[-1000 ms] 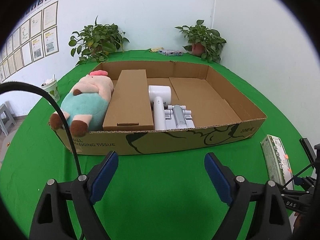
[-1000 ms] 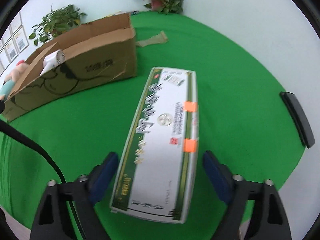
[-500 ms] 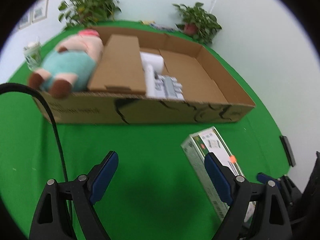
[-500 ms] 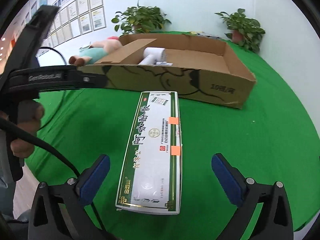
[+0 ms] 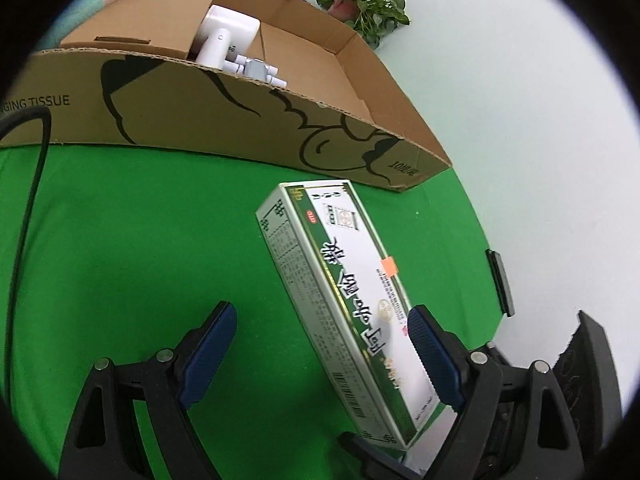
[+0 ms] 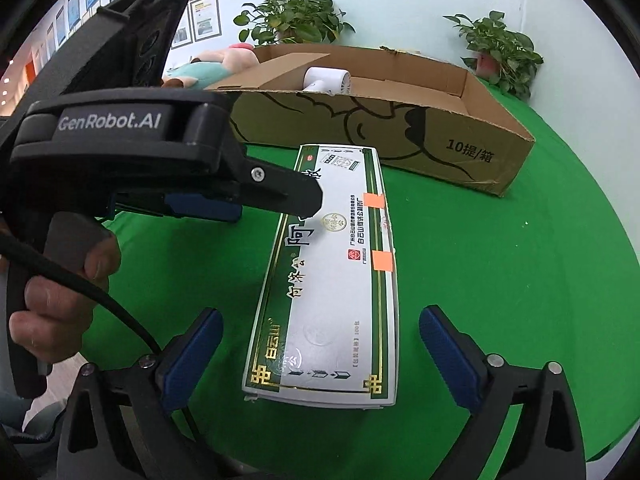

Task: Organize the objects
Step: 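Grasp the green-and-white medicine box with the left tool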

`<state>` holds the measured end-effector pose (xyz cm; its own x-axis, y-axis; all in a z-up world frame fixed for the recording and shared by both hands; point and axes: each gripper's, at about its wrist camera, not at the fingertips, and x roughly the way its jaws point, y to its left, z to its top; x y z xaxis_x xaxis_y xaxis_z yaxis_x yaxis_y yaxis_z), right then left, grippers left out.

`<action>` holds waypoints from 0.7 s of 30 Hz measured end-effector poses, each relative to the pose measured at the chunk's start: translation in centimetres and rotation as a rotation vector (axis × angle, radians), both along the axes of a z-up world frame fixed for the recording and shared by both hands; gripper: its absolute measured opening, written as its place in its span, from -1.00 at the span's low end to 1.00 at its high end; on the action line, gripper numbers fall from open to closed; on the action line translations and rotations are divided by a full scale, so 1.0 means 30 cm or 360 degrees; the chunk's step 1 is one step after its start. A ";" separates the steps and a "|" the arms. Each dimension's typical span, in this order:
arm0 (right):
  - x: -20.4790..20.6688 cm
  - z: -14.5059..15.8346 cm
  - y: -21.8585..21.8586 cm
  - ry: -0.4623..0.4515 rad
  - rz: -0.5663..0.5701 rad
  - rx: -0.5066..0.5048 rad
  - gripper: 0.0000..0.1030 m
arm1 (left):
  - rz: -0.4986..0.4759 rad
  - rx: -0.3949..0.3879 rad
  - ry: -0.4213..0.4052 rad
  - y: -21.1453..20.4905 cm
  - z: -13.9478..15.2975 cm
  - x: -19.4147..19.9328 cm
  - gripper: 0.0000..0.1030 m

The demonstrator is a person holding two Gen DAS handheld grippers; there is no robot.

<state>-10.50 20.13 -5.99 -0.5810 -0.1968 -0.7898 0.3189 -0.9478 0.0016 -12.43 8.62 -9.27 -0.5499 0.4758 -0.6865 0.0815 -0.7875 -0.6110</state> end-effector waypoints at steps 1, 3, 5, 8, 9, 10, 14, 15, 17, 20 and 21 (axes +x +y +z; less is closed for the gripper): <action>-0.005 -0.004 -0.001 -0.0017 0.0003 -0.0015 0.78 | -0.0003 0.0026 -0.0004 0.001 -0.002 0.000 0.69; -0.004 -0.011 0.001 -0.0036 0.0015 -0.0039 0.54 | -0.0016 0.0050 -0.0006 0.007 -0.004 0.001 0.69; -0.004 -0.014 -0.007 -0.0029 0.0017 -0.0014 0.39 | -0.0028 0.0064 -0.0006 0.015 -0.005 0.004 0.69; -0.012 -0.019 -0.009 -0.0038 -0.0001 -0.0012 0.25 | -0.0036 0.0084 -0.0011 0.023 -0.007 0.010 0.64; -0.013 -0.018 -0.006 -0.0040 -0.0006 -0.0030 0.25 | -0.0037 0.0081 -0.0011 0.027 -0.007 0.014 0.63; -0.014 -0.015 -0.001 -0.0046 -0.0004 -0.0060 0.24 | -0.0040 0.0085 -0.0013 0.028 -0.008 0.016 0.60; -0.007 -0.005 0.011 -0.0084 0.0026 -0.0223 0.24 | -0.0034 0.0131 -0.0028 0.027 -0.014 0.031 0.51; -0.004 -0.006 0.010 -0.0102 0.0035 -0.0257 0.24 | -0.0028 0.0129 -0.0027 0.027 -0.014 0.034 0.49; -0.004 -0.012 0.010 -0.0121 0.0029 -0.0276 0.24 | -0.0010 0.0092 -0.0026 0.031 -0.014 0.042 0.33; -0.009 -0.014 0.016 -0.0119 0.0018 -0.0290 0.24 | 0.0001 0.0064 -0.0030 0.035 -0.018 0.053 0.11; -0.011 -0.014 0.017 -0.0121 0.0019 -0.0297 0.23 | 0.0002 0.0061 -0.0033 0.037 -0.018 0.054 0.12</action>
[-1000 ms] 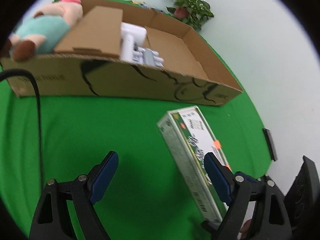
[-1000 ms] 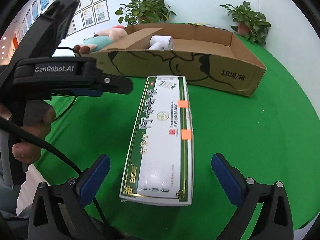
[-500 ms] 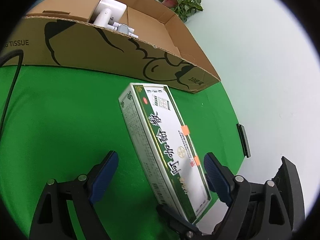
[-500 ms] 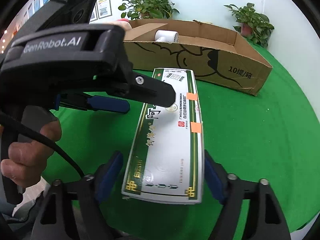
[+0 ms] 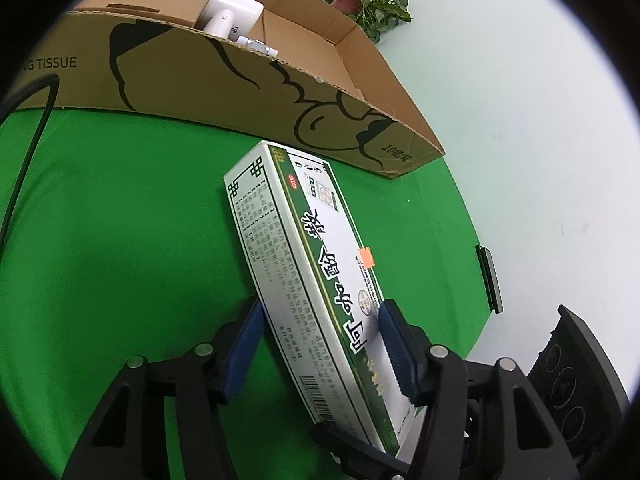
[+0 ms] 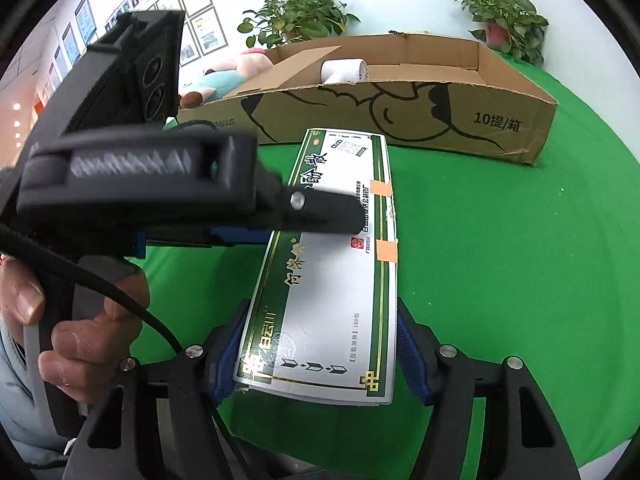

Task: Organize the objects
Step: 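Grasp the green-and-white medicine box with the left tool, then lift the medicine box and carry it over the open box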

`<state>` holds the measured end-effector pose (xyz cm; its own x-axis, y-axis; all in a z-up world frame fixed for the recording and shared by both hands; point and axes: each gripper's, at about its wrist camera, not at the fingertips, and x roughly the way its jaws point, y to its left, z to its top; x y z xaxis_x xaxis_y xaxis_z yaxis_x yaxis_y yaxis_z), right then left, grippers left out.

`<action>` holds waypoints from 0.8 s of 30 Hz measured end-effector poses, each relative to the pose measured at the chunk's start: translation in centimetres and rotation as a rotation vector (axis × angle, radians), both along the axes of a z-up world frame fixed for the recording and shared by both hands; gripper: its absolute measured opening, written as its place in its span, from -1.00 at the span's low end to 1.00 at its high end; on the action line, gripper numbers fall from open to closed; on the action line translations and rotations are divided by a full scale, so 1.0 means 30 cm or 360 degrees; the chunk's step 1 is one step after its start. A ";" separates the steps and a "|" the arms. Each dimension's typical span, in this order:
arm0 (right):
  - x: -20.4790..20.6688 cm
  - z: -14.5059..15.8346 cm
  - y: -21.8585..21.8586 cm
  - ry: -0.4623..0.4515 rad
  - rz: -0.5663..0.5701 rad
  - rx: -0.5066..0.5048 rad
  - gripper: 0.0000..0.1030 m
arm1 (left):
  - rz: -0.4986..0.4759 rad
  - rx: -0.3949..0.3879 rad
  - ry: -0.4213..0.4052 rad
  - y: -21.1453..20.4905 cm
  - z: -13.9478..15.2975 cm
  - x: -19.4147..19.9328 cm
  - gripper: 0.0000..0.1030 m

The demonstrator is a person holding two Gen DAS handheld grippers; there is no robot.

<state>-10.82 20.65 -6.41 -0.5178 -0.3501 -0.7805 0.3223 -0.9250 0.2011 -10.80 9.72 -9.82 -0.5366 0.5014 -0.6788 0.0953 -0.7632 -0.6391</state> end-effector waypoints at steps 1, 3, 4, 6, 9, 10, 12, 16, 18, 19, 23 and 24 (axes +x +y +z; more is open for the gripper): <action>-0.002 0.001 0.000 -0.0001 0.0002 0.0000 0.23 | 0.0002 -0.0004 -0.0003 0.002 0.001 0.002 0.10; 0.002 0.000 -0.009 0.0005 0.0002 0.0018 0.23 | -0.0003 -0.0009 0.0006 0.007 0.011 0.006 0.07; 0.012 0.003 -0.017 0.0013 0.0000 0.0030 0.23 | -0.0006 -0.0011 0.0020 0.010 0.020 0.010 0.06; 0.030 0.014 -0.027 0.0044 0.0001 0.0050 0.22 | -0.0005 -0.0038 0.0064 0.016 0.052 0.019 0.04; 0.047 0.049 -0.031 0.0118 -0.0006 0.0049 0.22 | 0.0007 -0.0055 0.0126 0.019 0.106 0.027 0.00; 0.051 0.063 -0.032 0.0149 -0.0013 0.0049 0.21 | 0.0013 -0.0054 0.0152 0.018 0.126 0.029 -0.02; 0.058 0.100 -0.035 0.0226 -0.0046 0.0038 0.20 | 0.0025 -0.0070 0.0211 0.019 0.174 0.033 -0.04; 0.047 0.174 -0.047 0.0355 -0.0078 0.0043 0.19 | 0.0031 -0.0151 0.0323 0.022 0.272 0.037 -0.06; 0.039 0.206 -0.049 0.0407 -0.0083 0.0046 0.19 | 0.0028 -0.0175 0.0365 0.036 0.315 0.030 -0.06; 0.035 0.220 -0.049 0.0431 -0.0087 0.0042 0.19 | 0.0027 -0.0184 0.0387 0.042 0.334 0.029 -0.06; 0.010 0.278 -0.056 0.0529 -0.0102 0.0048 0.19 | 0.0041 -0.0215 0.0445 0.004 0.403 -0.012 -0.08; 0.002 0.287 -0.058 0.0543 -0.0103 0.0047 0.19 | 0.0046 -0.0235 0.0458 0.002 0.424 -0.022 -0.08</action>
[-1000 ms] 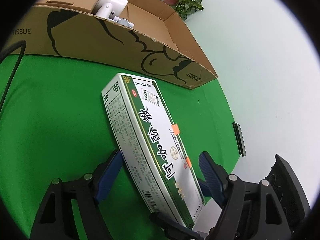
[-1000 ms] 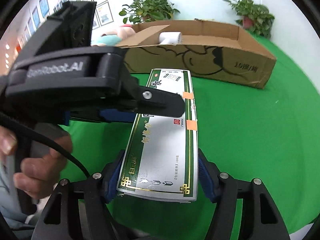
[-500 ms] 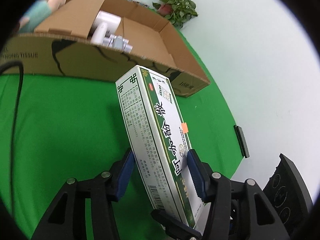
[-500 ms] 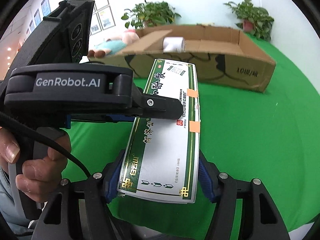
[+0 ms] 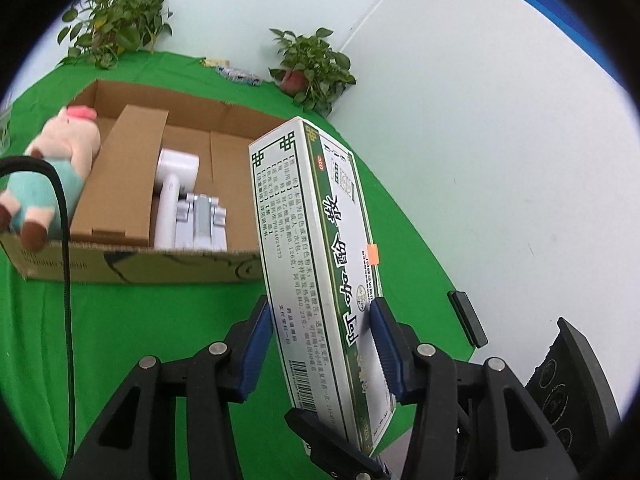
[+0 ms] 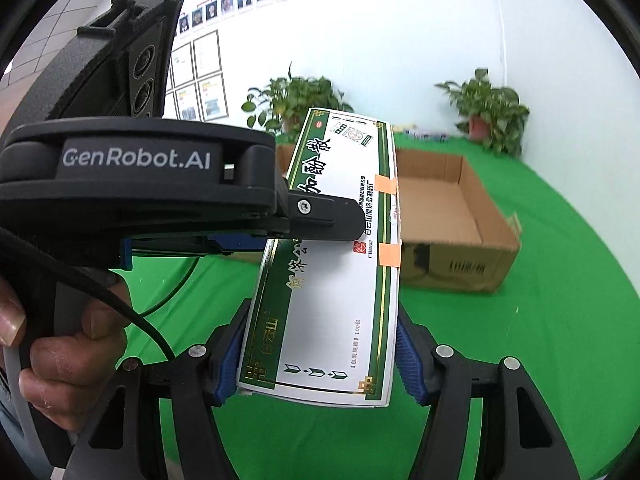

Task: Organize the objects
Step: 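Lift the medicine box and carry it over the open box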

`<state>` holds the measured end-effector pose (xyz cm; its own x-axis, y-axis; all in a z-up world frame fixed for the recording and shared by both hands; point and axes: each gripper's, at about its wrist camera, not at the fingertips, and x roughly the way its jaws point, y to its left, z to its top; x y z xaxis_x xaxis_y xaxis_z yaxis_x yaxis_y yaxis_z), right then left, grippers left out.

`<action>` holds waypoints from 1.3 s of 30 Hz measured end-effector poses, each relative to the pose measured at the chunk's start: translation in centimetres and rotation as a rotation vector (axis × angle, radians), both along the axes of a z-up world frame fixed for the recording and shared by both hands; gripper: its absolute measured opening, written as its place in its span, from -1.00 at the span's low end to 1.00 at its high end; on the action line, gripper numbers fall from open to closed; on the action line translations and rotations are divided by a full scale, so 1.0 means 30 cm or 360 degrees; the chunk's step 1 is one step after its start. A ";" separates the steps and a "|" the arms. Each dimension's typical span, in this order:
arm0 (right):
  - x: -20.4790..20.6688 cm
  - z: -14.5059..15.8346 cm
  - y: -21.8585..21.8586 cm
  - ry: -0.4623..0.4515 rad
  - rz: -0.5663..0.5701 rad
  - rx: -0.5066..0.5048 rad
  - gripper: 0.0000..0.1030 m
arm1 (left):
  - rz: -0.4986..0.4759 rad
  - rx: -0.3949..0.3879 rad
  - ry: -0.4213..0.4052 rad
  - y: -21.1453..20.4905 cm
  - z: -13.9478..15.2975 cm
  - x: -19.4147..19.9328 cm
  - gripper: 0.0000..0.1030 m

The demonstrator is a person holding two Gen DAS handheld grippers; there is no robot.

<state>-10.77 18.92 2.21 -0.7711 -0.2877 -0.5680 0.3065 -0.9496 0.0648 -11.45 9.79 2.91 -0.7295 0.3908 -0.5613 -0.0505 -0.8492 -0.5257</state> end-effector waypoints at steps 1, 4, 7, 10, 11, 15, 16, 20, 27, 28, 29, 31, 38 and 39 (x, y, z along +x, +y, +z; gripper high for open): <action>-0.006 0.011 -0.001 0.0009 -0.0002 -0.0002 0.19 | 0.0006 -0.0018 0.0011 -0.004 0.022 0.001 -0.08; -0.041 0.044 -0.005 0.0042 0.0001 0.0003 0.19 | 0.0008 -0.0050 0.0055 -0.005 0.086 -0.009 -0.08; -0.064 0.091 -0.001 0.0084 -0.0002 0.0009 0.18 | -0.0006 -0.0069 0.0096 -0.004 0.136 -0.023 -0.08; -0.091 0.141 0.011 0.0128 -0.0019 0.0011 0.19 | -0.0020 -0.0104 0.0139 0.002 0.182 -0.054 -0.08; -0.102 0.154 0.015 0.0138 -0.0023 0.0011 0.19 | -0.0023 -0.0107 0.0146 0.005 0.201 -0.059 -0.08; -0.154 0.210 0.031 0.0174 -0.0041 0.0025 0.19 | -0.0047 -0.0101 0.0179 0.006 0.260 -0.106 -0.08; -0.165 0.221 0.035 0.0184 -0.0045 0.0034 0.19 | -0.0050 -0.0101 0.0184 0.009 0.272 -0.109 -0.08; -0.223 0.258 0.049 0.0190 -0.0055 0.0038 0.19 | -0.0053 -0.0099 0.0186 0.012 0.295 -0.154 -0.08; -0.331 0.264 0.074 0.0122 -0.0064 0.0003 0.19 | -0.0057 -0.0101 0.0135 -0.002 0.277 -0.238 -0.08; -0.352 0.260 0.075 0.0106 -0.0060 0.0010 0.19 | -0.0059 -0.0091 0.0131 -0.008 0.269 -0.251 -0.08; -0.347 0.259 0.068 0.0097 -0.0058 0.0017 0.19 | -0.0063 -0.0082 0.0129 -0.013 0.263 -0.264 -0.08; -0.396 0.255 0.068 0.0078 -0.0052 0.0032 0.19 | -0.0060 -0.0064 0.0109 -0.022 0.247 -0.293 -0.08; -0.542 0.198 0.093 -0.0054 -0.0021 -0.0022 0.18 | -0.0053 -0.0091 -0.0003 -0.040 0.180 -0.404 -0.08; -0.556 0.186 0.101 -0.0082 -0.0015 -0.0041 0.18 | -0.0053 -0.0095 -0.0025 -0.043 0.169 -0.421 -0.08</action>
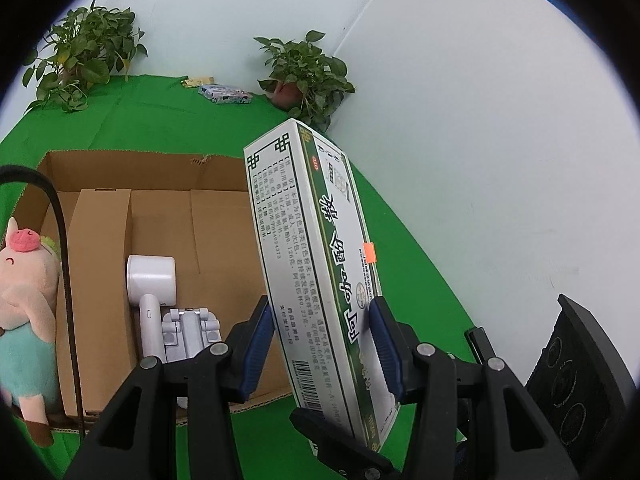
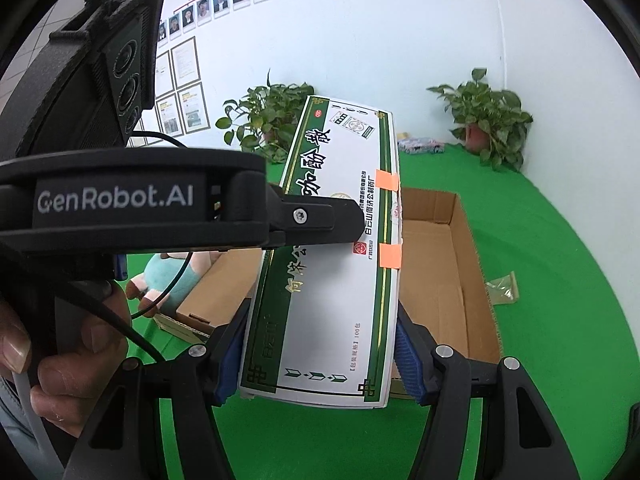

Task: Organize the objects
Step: 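Lift the medicine box and carry it over the open box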

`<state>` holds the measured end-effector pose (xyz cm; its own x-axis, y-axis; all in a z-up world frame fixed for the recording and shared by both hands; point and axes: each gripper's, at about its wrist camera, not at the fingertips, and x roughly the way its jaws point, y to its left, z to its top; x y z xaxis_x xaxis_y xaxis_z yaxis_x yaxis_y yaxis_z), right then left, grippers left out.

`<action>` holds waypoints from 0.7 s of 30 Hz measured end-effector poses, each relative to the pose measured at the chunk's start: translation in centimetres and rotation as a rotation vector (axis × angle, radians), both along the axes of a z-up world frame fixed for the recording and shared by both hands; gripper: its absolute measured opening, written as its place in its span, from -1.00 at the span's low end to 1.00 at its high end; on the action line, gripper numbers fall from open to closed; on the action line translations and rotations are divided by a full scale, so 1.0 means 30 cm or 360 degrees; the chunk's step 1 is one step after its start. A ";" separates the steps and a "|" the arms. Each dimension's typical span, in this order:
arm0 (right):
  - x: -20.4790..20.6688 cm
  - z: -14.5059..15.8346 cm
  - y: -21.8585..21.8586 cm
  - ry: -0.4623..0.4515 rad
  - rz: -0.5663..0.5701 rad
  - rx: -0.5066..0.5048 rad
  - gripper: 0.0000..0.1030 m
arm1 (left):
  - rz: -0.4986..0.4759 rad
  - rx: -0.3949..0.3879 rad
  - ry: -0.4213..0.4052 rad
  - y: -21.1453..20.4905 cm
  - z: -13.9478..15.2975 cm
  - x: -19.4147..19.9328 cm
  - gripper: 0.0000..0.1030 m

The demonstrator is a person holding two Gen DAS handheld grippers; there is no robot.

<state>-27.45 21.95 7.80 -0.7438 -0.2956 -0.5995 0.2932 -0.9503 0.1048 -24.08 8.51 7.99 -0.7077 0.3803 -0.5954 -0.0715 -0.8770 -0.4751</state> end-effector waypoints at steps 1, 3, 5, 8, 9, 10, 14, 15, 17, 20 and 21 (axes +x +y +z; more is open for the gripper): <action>-0.026 -0.014 0.007 -0.0030 0.0006 -0.0022 0.18 | 0.0000 -0.0001 -0.0021 -0.004 -0.011 -0.018 -0.08; -0.013 -0.036 -0.003 -0.0074 0.0014 -0.0044 0.18 | -0.0004 0.0004 -0.0073 -0.006 -0.034 -0.058 -0.08; -0.041 -0.057 0.003 -0.0124 0.0020 -0.0060 0.18 | -0.0010 0.0003 -0.0125 -0.004 -0.062 -0.097 -0.08; -0.061 -0.112 0.015 -0.0204 0.0027 -0.0097 0.18 | -0.0009 0.0013 -0.0196 0.001 -0.109 -0.149 -0.08; -0.063 -0.123 0.012 -0.0236 0.0028 -0.0106 0.18 | -0.0007 0.0022 -0.0219 0.001 -0.125 -0.163 -0.08; -0.079 -0.144 0.020 -0.0262 0.0029 -0.0109 0.18 | -0.0006 0.0031 -0.0244 0.000 -0.142 -0.179 -0.08; -0.150 -0.202 0.041 -0.0375 0.0034 -0.0146 0.20 | 0.0010 0.0092 -0.0321 -0.025 -0.210 -0.233 -0.08; -0.179 -0.219 0.055 -0.0395 0.0035 -0.0168 0.21 | 0.0006 0.0108 -0.0321 -0.032 -0.214 -0.240 -0.10; -0.223 -0.244 0.065 -0.0449 0.0049 -0.0179 0.21 | 0.0006 0.0083 -0.0342 -0.036 -0.225 -0.254 -0.10; -0.267 -0.283 0.061 -0.0499 0.0072 -0.0172 0.21 | -0.0002 0.0098 -0.0374 -0.053 -0.249 -0.273 -0.12; -0.275 -0.292 0.061 -0.0511 0.0075 -0.0169 0.21 | -0.0007 0.0106 -0.0381 -0.056 -0.255 -0.279 -0.12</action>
<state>-35.70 23.77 -0.97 -0.5062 -0.3988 -0.7647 0.2727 -0.9152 0.2968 -32.44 6.82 0.32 -0.5477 0.4270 -0.7195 0.0463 -0.8432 -0.5356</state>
